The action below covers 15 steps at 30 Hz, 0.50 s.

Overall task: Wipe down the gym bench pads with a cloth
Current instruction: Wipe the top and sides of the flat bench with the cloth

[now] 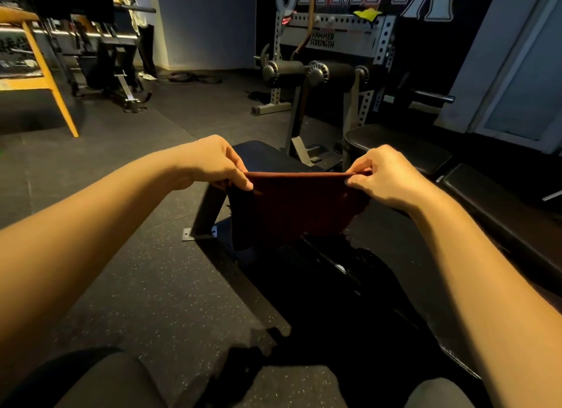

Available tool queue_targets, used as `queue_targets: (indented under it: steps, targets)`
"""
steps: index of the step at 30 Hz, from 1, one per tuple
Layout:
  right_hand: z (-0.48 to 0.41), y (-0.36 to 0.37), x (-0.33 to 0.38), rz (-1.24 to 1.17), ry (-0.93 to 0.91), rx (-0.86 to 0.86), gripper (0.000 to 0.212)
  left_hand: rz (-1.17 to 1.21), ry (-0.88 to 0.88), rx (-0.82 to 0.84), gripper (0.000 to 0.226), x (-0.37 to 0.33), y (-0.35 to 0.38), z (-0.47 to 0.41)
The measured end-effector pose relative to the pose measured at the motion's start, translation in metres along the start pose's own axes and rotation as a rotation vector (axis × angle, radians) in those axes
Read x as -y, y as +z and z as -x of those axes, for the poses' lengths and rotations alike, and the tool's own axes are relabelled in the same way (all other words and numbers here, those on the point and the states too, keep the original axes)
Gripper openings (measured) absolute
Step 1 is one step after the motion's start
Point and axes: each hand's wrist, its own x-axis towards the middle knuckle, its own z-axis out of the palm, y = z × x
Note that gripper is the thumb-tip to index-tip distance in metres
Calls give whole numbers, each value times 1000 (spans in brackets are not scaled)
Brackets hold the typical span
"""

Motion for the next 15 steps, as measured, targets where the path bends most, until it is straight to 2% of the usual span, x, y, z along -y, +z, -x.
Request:
queue_targets:
  steps: [3,4,6,8,10,13,15]
  targets:
    - [1,-12,-3,27,-48,24,9,5,38,78,10,-1,-13,7]
    - [2,-17,-6,-73,-55,34,9,23,65,118,10,0,-17,9]
    - [4,-21,-12,-472,-27,92,10,129,136,170,12,6,-21,11]
    - [6,-13,-19,-744,76,158,16,299,175,172,18,16,-12,9]
    - [8,2,-22,-684,176,154,28,353,156,91,25,27,9,1]
    - [4,18,-24,-502,313,122,27,302,84,-92,30,41,41,-11]
    - [2,24,-20,-450,398,68,27,341,55,-157,33,46,56,-15]
